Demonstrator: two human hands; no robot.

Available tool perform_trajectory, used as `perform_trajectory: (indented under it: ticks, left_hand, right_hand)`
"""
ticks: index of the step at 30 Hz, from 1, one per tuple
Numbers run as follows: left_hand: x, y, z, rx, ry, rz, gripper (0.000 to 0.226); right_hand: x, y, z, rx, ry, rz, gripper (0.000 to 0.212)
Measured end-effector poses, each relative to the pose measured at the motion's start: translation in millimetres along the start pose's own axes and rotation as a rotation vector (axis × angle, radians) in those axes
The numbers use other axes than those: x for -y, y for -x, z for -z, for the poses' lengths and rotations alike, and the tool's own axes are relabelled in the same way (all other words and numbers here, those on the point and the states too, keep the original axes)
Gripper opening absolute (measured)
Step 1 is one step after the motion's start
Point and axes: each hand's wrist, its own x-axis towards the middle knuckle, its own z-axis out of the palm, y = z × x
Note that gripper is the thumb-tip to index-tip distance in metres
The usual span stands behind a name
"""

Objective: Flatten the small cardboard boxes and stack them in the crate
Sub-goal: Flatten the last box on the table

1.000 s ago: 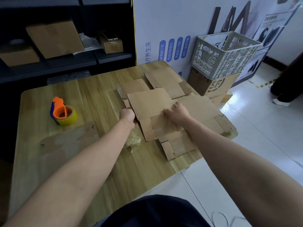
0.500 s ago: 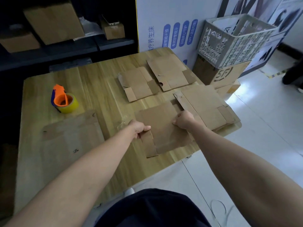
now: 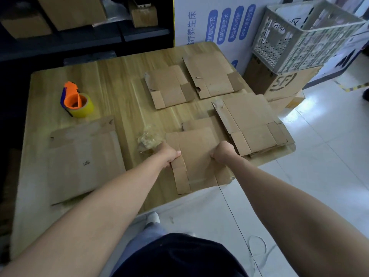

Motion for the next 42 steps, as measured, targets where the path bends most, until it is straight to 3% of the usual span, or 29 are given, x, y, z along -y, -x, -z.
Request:
perform_trajectory:
  ticks: [3,10,14,20,31,36,42]
  left_hand:
    - [-2.2,0.2,-4.5,-0.011,0.024,-0.053,0.041]
    - [-32.5,-12.9,-13.5,0.128,0.276,-0.121,0.025]
    - [-47.0,-29.0,-24.6,0.152,0.303,-0.099,0.032]
    - [-47.9,-48.0,-37.3,0.051,0.124,-0.050,0.039]
    - [-54.9,-51.9,-70.1,0.018,0.339,0.155,0.046]
    - [-59.8,-49.6,-78.7,-0.082,0.360,0.182,0.054]
    - [-42.5,-39.8,-62.9,-0.254,0.221,0.227,0.055]
  right_hand:
    - [0.7,-3.5,8.3,-0.038,-0.025,-0.006,0.010]
    - [7.7,-21.0,36.8,-0.130,0.004,0.020,0.025]
    - [5.5,-32.5,43.7,-0.121,-0.016,0.046,0.031]
    - [3.8,-45.6,39.0,-0.089,-0.001,0.081,0.037]
    - [0.4,-74.3,42.4,0.068,0.083,0.189,0.038]
    - [-1.3,-88.0,45.9,0.132,0.164,0.239,0.035]
    - [-2.0,-93.6,53.0,0.172,0.241,0.344,0.020]
